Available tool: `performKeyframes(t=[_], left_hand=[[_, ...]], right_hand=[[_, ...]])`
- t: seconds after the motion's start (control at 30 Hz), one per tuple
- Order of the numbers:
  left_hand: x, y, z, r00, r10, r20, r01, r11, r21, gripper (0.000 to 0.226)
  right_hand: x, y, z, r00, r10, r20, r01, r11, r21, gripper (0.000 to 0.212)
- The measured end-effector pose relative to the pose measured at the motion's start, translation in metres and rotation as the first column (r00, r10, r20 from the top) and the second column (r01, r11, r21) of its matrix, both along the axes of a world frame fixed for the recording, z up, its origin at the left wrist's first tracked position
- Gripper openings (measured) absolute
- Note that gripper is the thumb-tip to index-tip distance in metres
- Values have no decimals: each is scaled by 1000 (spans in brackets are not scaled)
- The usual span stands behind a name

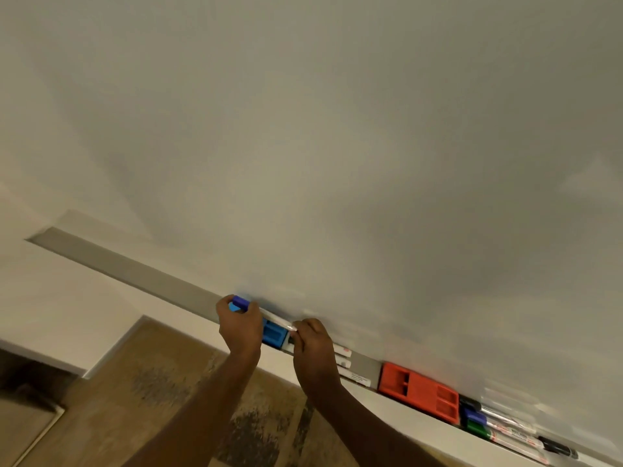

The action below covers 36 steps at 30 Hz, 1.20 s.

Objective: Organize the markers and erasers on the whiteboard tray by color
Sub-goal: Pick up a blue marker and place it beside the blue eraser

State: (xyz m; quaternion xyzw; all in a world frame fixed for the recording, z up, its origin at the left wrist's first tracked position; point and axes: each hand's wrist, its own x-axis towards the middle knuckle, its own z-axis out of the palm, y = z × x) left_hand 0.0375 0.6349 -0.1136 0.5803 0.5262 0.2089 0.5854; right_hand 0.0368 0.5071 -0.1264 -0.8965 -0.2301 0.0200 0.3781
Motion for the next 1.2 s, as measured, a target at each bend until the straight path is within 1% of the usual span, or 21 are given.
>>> performKeyframes(t=[0.13,0.2,0.3,0.43,0.57,0.63,0.8,0.9,1.03,1.2], left_hand=[[-3,16,0,1000,-4,1,4,1000,16,57],[-3,30,-1,1000,5,5,-5,1000,31,59],[0,55,-3,999,33,3,-33,999,22,58],[5,91,-10,996,88,-4,-88,996,32,58],[9,119,-20,993,105,-49,-101,993,68,60],[11,130,-23,992,105,-72,-98,990,97,60],[16,146,-32,982,73,-172,-43,985,169,52],[17,151,-39,975,44,-216,-9,987,161,45],[17,151,-46,966,6,-257,38,985,166,31],[21,153,-45,941,-60,-334,129,973,189,38]], right_hand=[[3,21,5,993,59,-102,-63,997,-34,24],[6,33,7,984,76,-163,-88,993,-72,27],[7,44,9,977,81,-197,-102,990,-98,30],[0,33,2,986,87,-143,-101,990,-95,28],[-2,2,-14,995,46,-86,-58,988,-144,24],[-2,-13,-20,996,20,-86,-35,983,-181,23],[-2,-43,-28,995,-36,-94,10,965,-264,27],[-1,-54,-28,994,-47,-96,18,959,-284,26],[-1,-62,-27,996,-39,-84,10,950,-312,25],[-1,-69,-28,998,-25,-61,2,938,-347,24]])
